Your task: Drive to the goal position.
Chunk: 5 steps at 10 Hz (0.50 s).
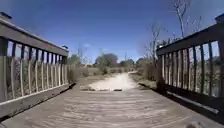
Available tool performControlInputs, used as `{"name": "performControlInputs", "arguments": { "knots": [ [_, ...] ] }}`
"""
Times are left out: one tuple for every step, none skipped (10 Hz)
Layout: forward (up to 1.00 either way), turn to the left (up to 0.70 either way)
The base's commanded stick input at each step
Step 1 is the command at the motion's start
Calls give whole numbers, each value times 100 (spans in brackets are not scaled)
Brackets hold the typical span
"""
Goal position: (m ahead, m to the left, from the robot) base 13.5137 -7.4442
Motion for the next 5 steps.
{"name": "performControlInputs", "arguments": {
  "knots": [
    [50, 0],
    [50, 0],
    [50, 0],
    [50, 0],
    [50, 0]
  ]
}}
